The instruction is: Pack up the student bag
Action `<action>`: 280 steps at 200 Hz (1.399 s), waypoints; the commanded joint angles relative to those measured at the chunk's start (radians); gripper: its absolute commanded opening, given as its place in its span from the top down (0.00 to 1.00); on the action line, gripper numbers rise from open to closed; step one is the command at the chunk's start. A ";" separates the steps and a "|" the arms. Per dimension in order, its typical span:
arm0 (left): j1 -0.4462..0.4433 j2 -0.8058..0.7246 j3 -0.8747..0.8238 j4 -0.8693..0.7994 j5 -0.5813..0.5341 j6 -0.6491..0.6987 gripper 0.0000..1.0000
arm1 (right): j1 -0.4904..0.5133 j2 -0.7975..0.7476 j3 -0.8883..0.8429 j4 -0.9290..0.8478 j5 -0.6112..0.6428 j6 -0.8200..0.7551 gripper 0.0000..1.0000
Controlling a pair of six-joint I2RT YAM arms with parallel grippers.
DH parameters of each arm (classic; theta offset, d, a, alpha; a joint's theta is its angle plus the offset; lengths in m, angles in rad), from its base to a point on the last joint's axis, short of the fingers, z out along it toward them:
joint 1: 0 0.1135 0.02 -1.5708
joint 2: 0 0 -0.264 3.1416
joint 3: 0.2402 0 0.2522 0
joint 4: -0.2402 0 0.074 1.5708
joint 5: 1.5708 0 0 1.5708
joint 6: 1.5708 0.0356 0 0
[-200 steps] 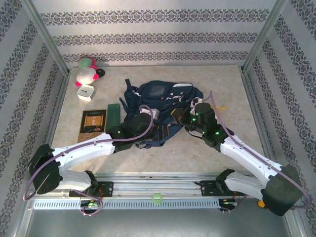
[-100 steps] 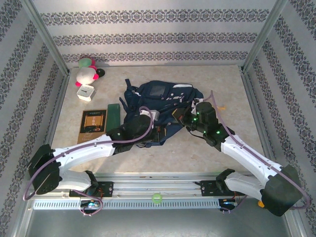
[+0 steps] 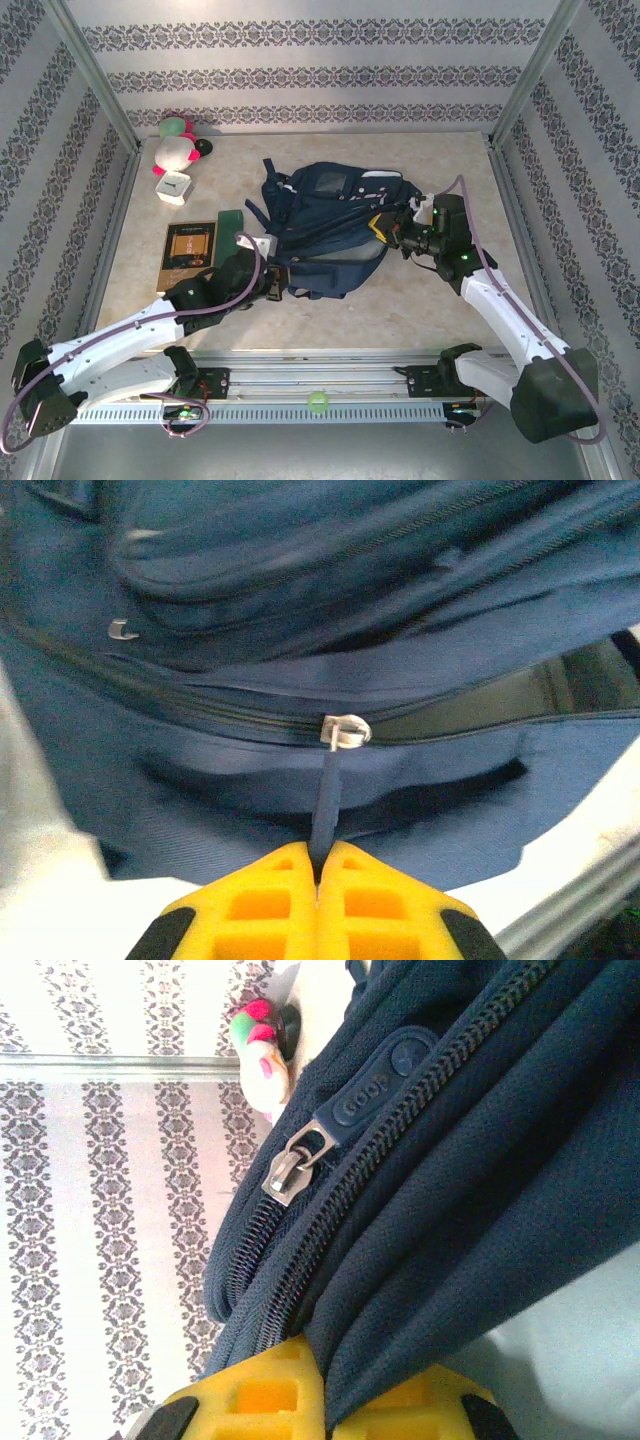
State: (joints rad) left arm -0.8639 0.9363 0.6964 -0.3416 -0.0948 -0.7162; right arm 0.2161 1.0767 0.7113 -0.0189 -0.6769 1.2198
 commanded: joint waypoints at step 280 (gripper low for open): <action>0.115 -0.004 -0.275 0.321 0.241 0.153 1.00 | 0.560 0.528 0.190 -0.034 0.158 -1.696 0.34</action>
State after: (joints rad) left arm -0.7631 0.9447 0.4206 -0.0574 0.1566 -0.5541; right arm 0.7624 1.5581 0.9226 -0.2306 -0.4828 -0.4274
